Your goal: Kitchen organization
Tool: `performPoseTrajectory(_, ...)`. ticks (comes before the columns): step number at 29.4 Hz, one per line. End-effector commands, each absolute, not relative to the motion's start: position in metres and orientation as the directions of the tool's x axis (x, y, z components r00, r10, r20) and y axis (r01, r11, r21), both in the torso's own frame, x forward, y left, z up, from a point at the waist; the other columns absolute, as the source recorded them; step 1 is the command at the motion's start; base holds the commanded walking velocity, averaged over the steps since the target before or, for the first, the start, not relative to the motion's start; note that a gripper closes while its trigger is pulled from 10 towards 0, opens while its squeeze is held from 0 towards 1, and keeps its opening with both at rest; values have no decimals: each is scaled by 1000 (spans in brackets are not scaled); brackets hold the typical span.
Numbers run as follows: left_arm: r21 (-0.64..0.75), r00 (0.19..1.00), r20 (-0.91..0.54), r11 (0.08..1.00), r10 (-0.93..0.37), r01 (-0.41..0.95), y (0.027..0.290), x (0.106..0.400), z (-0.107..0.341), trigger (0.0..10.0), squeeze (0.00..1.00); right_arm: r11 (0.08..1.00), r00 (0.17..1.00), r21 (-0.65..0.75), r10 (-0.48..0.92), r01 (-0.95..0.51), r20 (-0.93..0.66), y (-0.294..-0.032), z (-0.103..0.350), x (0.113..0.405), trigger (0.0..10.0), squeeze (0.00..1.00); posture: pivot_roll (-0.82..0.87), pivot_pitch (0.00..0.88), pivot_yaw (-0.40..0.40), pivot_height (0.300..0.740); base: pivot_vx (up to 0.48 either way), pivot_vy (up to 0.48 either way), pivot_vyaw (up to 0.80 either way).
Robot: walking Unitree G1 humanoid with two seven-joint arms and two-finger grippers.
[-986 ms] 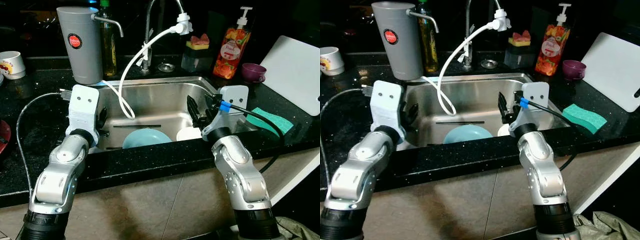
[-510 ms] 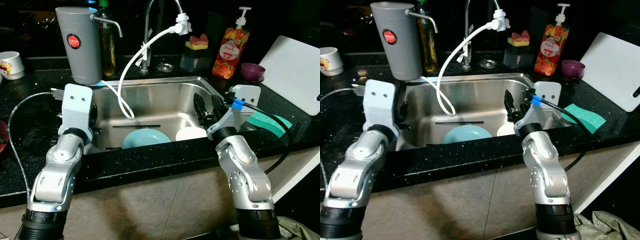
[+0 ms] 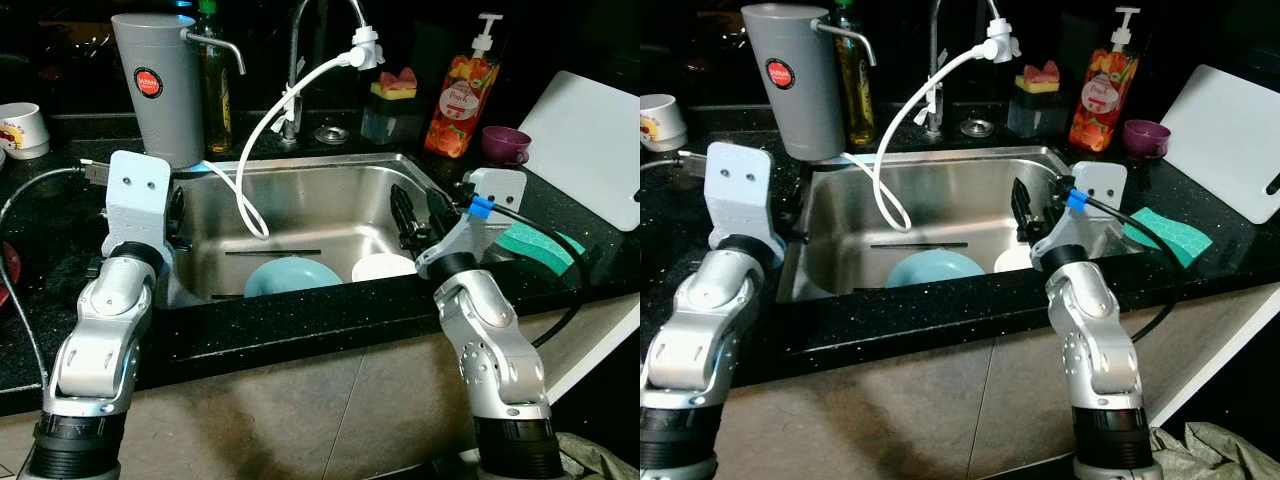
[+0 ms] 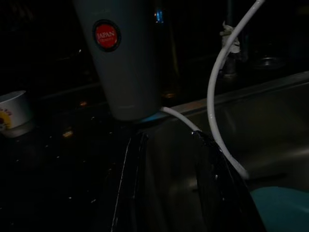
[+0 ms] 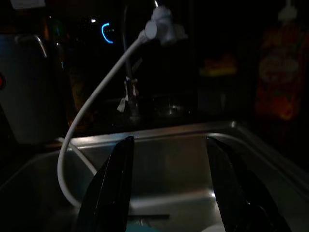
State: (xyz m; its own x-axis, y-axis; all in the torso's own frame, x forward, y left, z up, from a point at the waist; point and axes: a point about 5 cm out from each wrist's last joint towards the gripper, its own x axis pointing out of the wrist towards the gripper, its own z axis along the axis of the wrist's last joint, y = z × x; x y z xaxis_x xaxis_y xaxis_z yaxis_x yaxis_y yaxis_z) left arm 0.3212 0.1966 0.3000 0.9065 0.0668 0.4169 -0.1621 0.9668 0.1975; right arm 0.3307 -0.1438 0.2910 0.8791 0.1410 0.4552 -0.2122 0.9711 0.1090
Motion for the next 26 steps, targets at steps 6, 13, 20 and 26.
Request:
performPoseTrajectory(6, 225, 877, 481, 966, 6, -130, 195, 318, 319, 10000, 0, 980, 867, 61, 137, -189, 480, -150, 296, 325, 10000, 0, 59, 161, -68, 740, 0, 0, 0)
performPoseTrajectory(13, 224, 843, 537, 968, -26, -113, 196, 318, 341, 10000, 0, 979, 840, 56, 139, -197, 525, -151, 307, 321, 10000, 0, 55, 163, -64, 740, 0, 0, 0)
performPoseTrajectory(20, 243, 851, 514, 934, 105, -262, 215, 323, 348, 10000, 0, 977, 821, 30, 159, -209, 548, -149, 314, 319, 10000, 0, 59, 161, -59, 740, 0, 0, 0)
performPoseTrajectory(26, 187, 852, 364, 867, 376, -462, 247, 328, 320, 10000, 0, 977, 826, 31, 162, -212, 539, -147, 311, 321, 10000, 0, 63, 163, -60, 740, 0, 0, 0)
